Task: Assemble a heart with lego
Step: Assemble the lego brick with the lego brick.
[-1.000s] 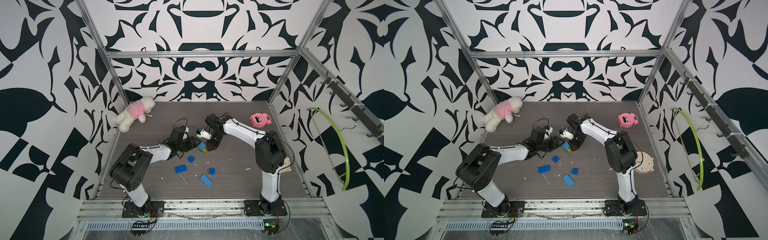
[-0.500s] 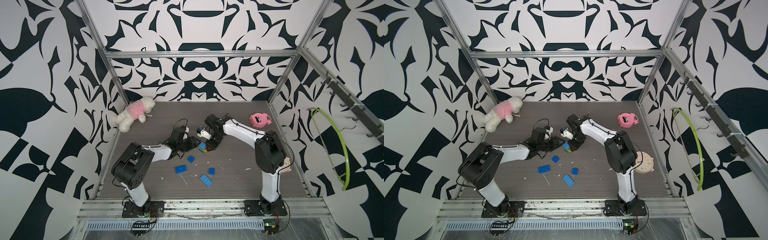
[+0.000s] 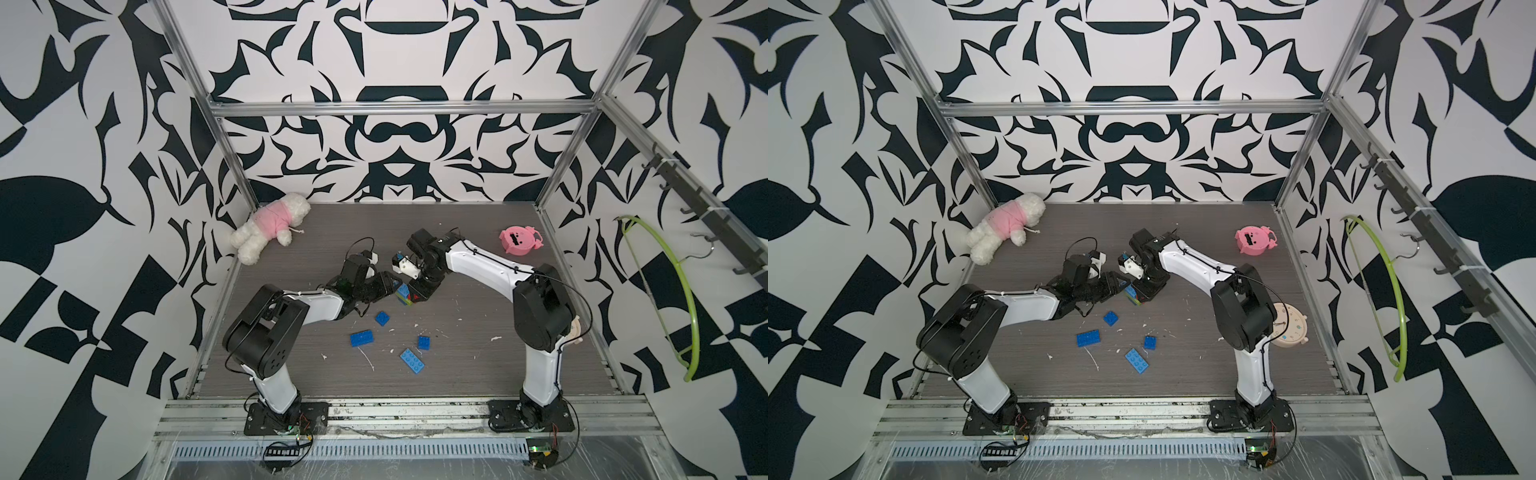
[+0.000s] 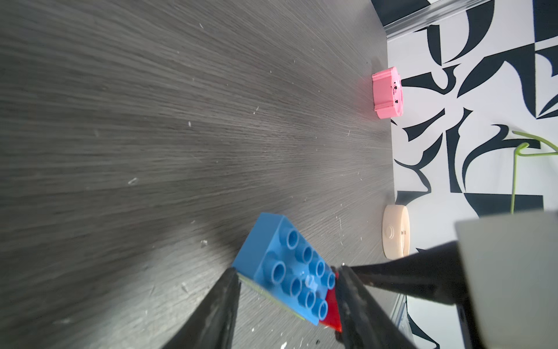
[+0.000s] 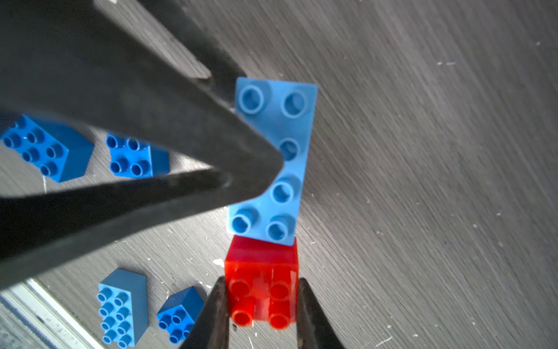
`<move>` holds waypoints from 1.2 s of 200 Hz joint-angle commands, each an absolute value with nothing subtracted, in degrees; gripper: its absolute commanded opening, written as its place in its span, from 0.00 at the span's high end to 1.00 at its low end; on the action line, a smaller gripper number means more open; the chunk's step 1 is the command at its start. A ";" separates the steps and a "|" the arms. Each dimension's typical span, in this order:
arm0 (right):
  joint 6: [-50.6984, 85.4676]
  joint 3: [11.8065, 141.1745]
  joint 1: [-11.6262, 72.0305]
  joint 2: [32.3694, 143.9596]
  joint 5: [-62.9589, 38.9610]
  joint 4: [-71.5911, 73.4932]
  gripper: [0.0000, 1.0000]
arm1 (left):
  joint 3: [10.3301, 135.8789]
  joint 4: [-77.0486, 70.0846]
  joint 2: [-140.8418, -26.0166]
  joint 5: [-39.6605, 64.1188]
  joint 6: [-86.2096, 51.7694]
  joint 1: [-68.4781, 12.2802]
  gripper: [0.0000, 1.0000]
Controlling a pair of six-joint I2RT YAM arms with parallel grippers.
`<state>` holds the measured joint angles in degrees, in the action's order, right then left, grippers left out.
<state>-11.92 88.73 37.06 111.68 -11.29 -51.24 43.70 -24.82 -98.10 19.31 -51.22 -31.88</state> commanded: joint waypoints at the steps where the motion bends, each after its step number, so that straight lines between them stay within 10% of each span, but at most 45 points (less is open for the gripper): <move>1: -10.81 89.20 37.50 110.87 -10.64 -51.64 0.84 | 42.92 -26.29 -99.32 19.52 -51.57 -31.73 0.45; 240: -6.06 91.19 38.59 113.71 -7.73 -54.20 0.82 | 39.55 -26.64 -95.71 18.02 -51.66 -31.65 0.45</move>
<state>-7.11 89.23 38.04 114.19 -9.13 -51.70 39.83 -29.21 -98.19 19.03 -52.88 -31.88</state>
